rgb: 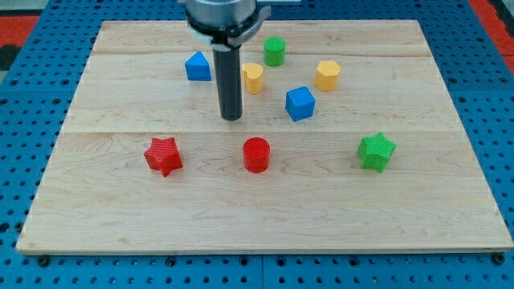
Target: Push the red circle to red star
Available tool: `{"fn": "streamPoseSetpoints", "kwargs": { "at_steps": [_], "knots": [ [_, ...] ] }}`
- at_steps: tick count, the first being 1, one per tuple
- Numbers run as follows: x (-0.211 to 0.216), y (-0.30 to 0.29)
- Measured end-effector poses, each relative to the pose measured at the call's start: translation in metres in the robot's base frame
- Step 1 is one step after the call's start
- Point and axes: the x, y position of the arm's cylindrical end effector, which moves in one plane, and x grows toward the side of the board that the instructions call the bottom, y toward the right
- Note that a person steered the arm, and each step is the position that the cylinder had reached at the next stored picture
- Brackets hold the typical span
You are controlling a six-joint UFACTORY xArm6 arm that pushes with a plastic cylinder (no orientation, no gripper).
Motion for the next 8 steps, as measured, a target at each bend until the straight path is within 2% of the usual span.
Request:
{"fn": "streamPoseSetpoints", "kwargs": {
  "at_steps": [1, 2, 3, 4, 5, 6, 7, 8],
  "knots": [
    [0.044, 0.052],
    [0.094, 0.074],
    [0.115, 0.064],
    [0.136, 0.122],
    [0.174, 0.110],
    [0.137, 0.062],
    [0.081, 0.030],
    [0.137, 0.070]
  ]
}}
